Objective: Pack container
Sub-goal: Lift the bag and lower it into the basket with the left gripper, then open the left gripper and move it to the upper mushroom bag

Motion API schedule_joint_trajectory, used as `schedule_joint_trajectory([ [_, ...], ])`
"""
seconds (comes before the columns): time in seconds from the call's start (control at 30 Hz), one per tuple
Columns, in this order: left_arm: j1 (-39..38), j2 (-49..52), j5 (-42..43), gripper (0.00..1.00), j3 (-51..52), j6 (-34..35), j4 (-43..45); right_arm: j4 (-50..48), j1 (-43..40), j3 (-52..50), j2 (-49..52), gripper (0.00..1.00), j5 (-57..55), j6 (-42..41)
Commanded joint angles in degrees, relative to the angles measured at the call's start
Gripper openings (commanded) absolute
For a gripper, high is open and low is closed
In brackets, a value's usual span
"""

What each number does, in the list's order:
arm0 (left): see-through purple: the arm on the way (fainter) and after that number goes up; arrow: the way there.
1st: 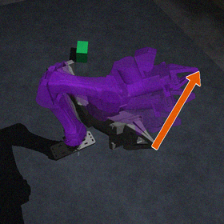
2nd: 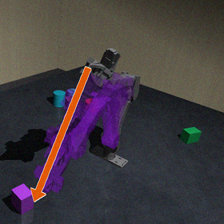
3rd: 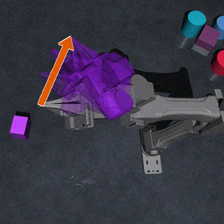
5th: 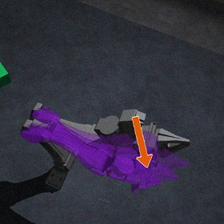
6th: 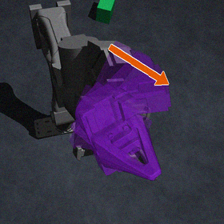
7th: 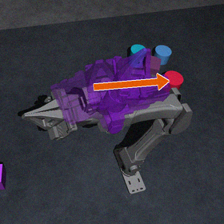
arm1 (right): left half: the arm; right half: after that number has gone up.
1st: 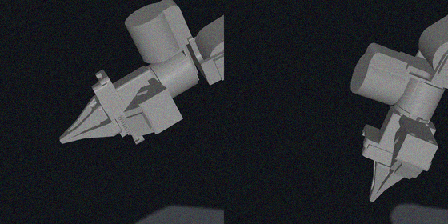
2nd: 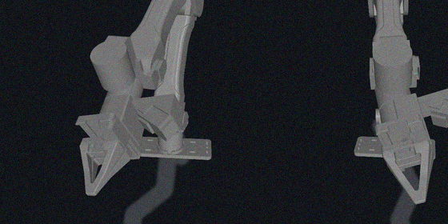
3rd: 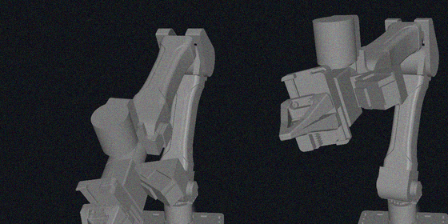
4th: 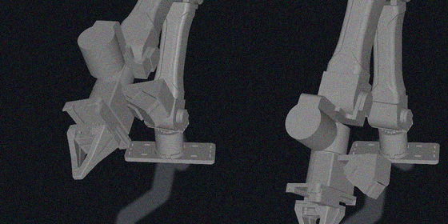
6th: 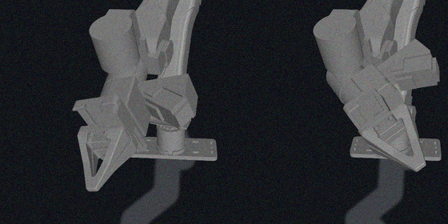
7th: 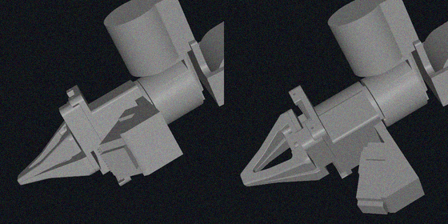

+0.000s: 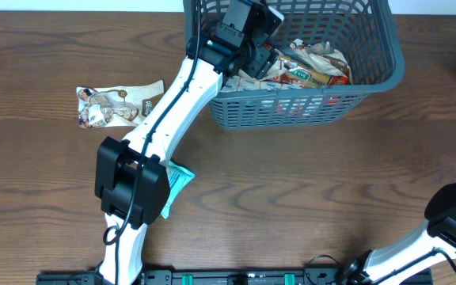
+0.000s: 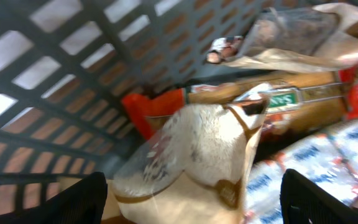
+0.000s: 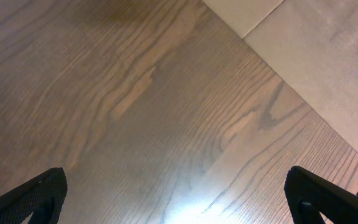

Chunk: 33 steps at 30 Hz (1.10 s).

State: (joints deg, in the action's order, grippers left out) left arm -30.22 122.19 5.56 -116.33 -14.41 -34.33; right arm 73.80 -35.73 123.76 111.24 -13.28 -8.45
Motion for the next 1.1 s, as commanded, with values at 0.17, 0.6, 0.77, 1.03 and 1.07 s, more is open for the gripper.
schedule_joint_trajectory([
  [0.17,0.31,-8.79,-11.34,0.78,-7.54,-1.6,-0.81,-0.11,-0.42,-0.31,0.46,0.99,-0.2,0.83],
  [0.6,0.24,-33.81,-17.07,0.79,-8.09,-0.46,-29.22,-0.11,-0.42,-0.31,0.46,0.99,-0.2,0.83],
  [0.77,0.28,-38.25,-12.79,0.98,-8.09,-0.48,-39.65,-0.11,-0.42,-0.31,0.46,0.99,-0.2,0.83],
  [1.03,6.91,-36.0,-37.03,0.99,-7.58,28.2,-36.94,-0.11,-0.42,-0.31,0.46,0.99,-0.22,0.83],
  [1.07,8.72,-35.15,-42.18,0.99,-7.58,35.91,-37.31,-0.11,-0.42,-0.31,0.46,0.99,-0.2,0.83],
])
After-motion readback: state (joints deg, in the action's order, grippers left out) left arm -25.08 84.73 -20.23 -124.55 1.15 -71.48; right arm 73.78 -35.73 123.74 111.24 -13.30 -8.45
